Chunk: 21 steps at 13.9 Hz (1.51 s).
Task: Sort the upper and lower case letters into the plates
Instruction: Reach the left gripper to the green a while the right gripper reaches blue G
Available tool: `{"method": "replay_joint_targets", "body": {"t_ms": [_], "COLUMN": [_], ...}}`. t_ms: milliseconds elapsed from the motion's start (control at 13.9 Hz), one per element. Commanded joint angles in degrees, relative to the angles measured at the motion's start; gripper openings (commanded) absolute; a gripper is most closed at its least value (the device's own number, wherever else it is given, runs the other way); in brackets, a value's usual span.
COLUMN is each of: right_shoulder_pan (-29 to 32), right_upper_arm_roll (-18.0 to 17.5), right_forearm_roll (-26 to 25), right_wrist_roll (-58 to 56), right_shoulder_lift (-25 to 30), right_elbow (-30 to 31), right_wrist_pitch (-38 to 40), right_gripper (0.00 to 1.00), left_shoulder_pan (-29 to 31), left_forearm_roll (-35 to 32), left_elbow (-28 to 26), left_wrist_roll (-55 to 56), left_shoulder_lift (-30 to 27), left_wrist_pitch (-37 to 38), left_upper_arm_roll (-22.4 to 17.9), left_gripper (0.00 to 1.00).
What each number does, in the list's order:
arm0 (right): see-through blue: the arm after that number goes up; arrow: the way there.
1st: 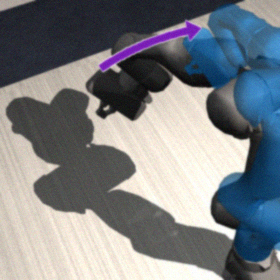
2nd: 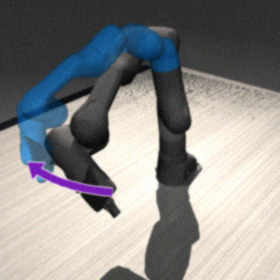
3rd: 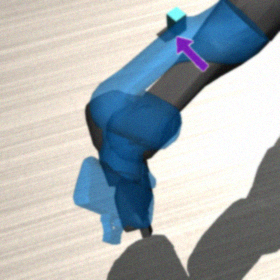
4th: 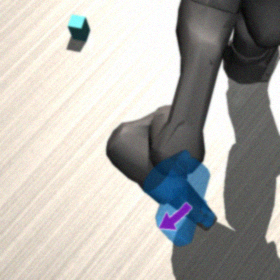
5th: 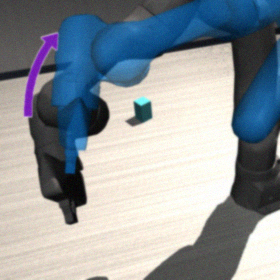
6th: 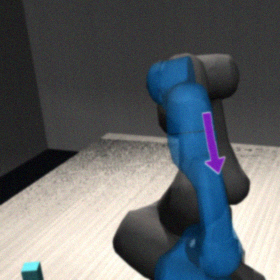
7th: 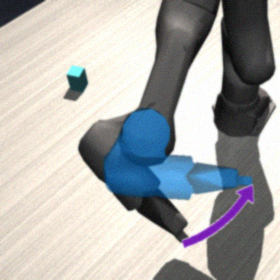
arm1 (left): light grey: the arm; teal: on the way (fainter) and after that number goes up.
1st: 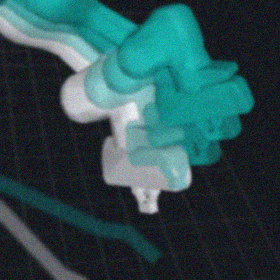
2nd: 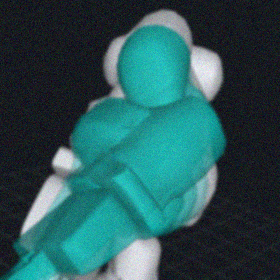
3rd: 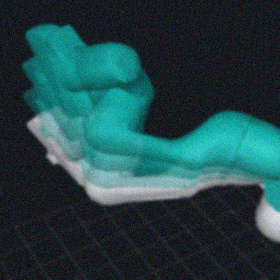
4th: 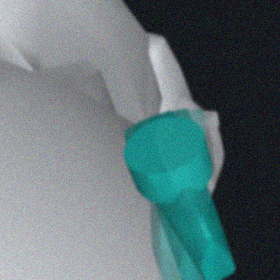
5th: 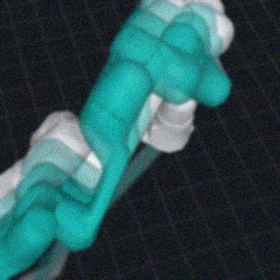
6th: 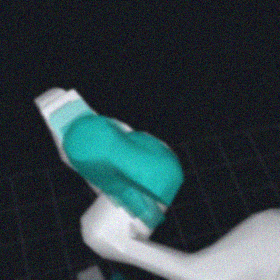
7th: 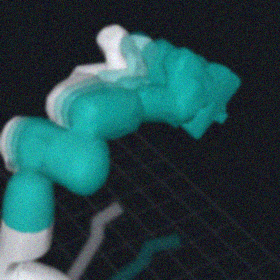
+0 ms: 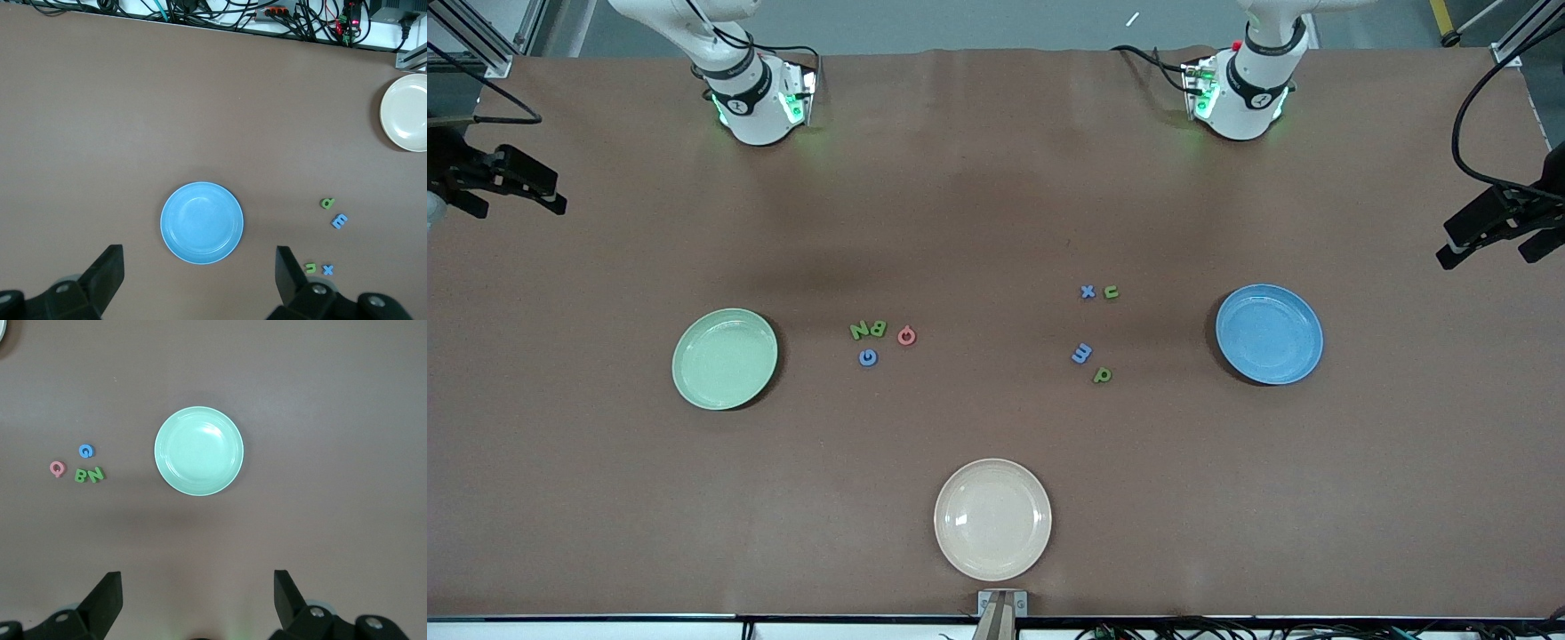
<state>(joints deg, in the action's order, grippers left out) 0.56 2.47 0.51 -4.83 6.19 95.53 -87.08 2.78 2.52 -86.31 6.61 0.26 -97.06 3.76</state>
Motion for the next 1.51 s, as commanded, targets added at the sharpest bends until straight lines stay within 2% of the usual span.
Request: {"method": "replay_joint_targets", "body": {"t_ms": [0,504,648,792,936,1223,1439], "right_shoulder_pan": [0.8,0.8,0.8,0.8,0.8,1.3,1.9], "right_upper_arm_roll": [-0.6,-0.6,-0.6,-0.5,-0.5,-0.1,0.1], "right_forearm_roll": [-0.3,0.0,0.0,-0.1,0.0,0.3,0.2], "right_wrist_roll": [-0.5,-0.4,-0.4,-0.4,-0.4,0.3,-0.2], "right_shoulder_lift": [0.7,0.7,0.7,0.7,0.7,0.1,-2.5], "right_elbow": [0.9,0.9,0.9,0.7,0.7,-1.5,-1.7], "right_wrist_pitch": [-0.1,0.2,0.2,0.5,0.6,2.4,2.2], "right_gripper": [1.00,1.00,1.00,1.00,1.00,1.00,1.00], "left_shoulder_pan": [-0.1,-0.9,-1.6,-3.0,-5.2,-12.2,-15.5], "left_forearm_roll": [-0.8,0.0,0.1,0.0,0.1,-0.8,-0.8], "left_elbow": [0.5,0.1,0.2,0.3,0.4,0.3,0.3], "left_wrist_roll": [-0.5,0.3,1.8,9.0,14.7,24.3,32.6], "left_shoulder_lift": [0.0,1.1,3.4,7.2,10.6,19.1,23.5], "left_wrist_pitch": [0.3,1.8,1.8,1.6,0.6,-6.2,-12.4], "left_upper_arm_roll": [0.2,0.5,3.1,6.3,7.9,7.8,7.8], "left_gripper": [1.00,1.00,1.00,1.00,1.00,1.00,1.00]}}
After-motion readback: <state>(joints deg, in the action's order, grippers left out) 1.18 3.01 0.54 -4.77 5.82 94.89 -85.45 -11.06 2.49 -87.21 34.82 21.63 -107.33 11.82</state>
